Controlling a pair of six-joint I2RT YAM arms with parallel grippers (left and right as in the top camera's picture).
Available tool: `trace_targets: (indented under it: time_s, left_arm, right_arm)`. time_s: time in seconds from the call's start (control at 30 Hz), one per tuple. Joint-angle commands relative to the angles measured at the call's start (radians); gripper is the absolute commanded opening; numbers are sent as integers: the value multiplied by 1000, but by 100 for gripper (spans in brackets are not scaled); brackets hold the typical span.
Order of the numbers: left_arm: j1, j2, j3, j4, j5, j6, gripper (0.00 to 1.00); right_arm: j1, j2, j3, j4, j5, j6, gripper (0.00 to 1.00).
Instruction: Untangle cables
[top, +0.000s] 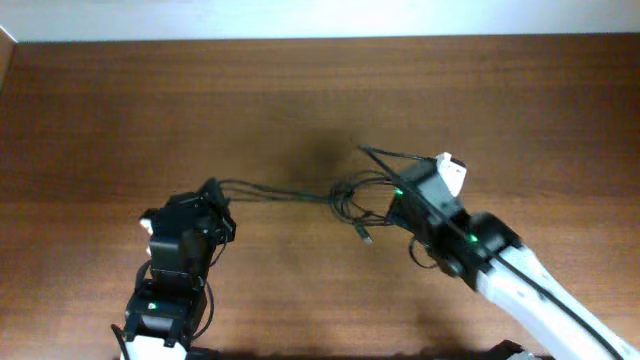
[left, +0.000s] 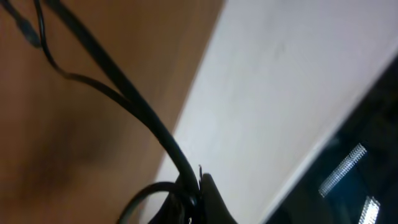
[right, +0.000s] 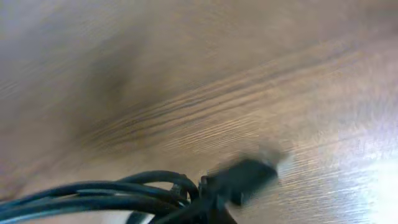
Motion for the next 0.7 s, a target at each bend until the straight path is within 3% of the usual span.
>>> trace_targets:
  time_s: [0.0, 0.07, 0.1, 0.13, 0.2, 0.23, 0.27, 0.3, 0.43, 0.6, 0.67]
  left_arm:
    - [23, -13, 17, -90, -31, 3, 0]
    - [23, 18, 16, -112, 98, 142, 8]
    - [23, 46, 16, -91, 270, 171, 29]
    - [23, 66, 16, -46, 383, 191, 29]
    - [23, 115, 16, 113, 567, 367, 28]
    - [22, 161, 17, 235, 664, 568, 25]
    - [23, 192, 17, 257, 682, 678, 28]
    - [23, 231, 17, 245, 681, 796, 36]
    - [23, 330, 17, 124, 647, 1078, 36]
    - [23, 373, 17, -44, 294, 1109, 28]
    - [23, 373, 17, -28, 318, 1067, 34]
  right_arm:
    - [-32, -155, -17, 6, -188, -216, 4]
    - [-32, -214, -17, 45, -383, -235, 4]
    - [-32, -221, -17, 95, -504, -235, 4]
    - [-32, -217, -17, 132, -574, -235, 4]
    - [-32, -205, -17, 194, -668, -235, 4]
    - [-32, -202, -17, 272, -745, -231, 4]
    - [-32, -204, -17, 327, -792, -206, 4]
    - [-32, -204, -16, 378, -819, -204, 4]
    - [-32, -211, -16, 380, -698, -213, 4]
    - [-33, -290, 13, 270, -381, -265, 4]
    - [-33, -294, 13, 220, -353, -265, 4]
